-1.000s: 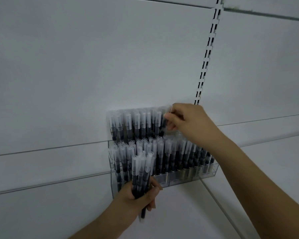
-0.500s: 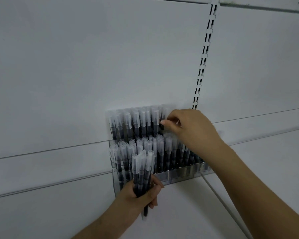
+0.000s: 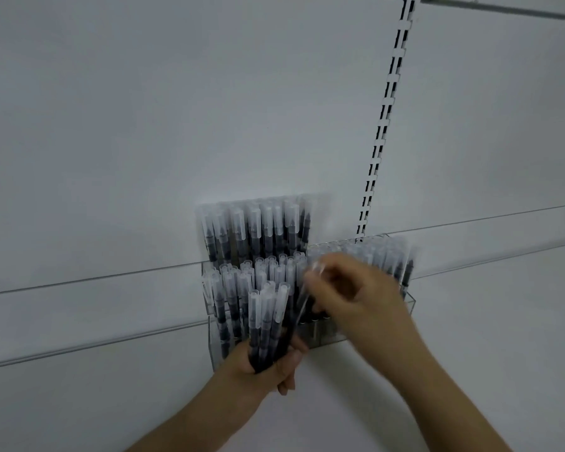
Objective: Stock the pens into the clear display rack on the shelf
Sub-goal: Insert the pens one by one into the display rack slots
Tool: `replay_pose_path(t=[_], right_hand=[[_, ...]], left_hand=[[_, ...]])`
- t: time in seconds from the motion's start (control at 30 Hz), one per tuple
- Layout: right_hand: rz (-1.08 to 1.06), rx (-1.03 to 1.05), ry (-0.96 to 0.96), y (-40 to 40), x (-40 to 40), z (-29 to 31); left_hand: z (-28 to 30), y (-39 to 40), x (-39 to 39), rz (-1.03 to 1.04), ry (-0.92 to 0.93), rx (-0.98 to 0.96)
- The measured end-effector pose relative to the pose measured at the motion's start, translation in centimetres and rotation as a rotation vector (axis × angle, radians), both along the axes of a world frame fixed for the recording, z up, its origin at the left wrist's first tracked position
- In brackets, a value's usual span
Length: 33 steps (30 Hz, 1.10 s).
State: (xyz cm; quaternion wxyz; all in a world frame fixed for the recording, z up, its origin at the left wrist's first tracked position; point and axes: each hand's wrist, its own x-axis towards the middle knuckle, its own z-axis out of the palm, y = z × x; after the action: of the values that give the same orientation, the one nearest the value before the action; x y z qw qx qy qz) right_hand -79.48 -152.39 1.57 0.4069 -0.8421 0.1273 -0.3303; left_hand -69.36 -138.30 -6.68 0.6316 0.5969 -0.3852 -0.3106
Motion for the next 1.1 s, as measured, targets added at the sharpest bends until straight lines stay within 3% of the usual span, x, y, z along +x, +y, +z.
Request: replay_pose_path(t=[0.13,0.27,0.8,1.1], right_hand=[[-0.152,0.061,-0.326,-2.1,-0.7,4.9],[-0.211,-0.011,-0.432,-3.9,0.5,7.3],[-0.068,-0.329,0.087,-4.9,4.9,5.7],[-0.103,-0.389,0.215,-4.4,4.9,5.0]], left_hand=[[-0.1,0.1,0.0,0.021,0.008,-0.003],[0.0,0.0,0.0,0.038,-0.001,0.009],[0.1,0.1,-0.2,0.023,-0.001,0.011],[0.2,0.0,-0.4,-0.002,0.01,-0.016]])
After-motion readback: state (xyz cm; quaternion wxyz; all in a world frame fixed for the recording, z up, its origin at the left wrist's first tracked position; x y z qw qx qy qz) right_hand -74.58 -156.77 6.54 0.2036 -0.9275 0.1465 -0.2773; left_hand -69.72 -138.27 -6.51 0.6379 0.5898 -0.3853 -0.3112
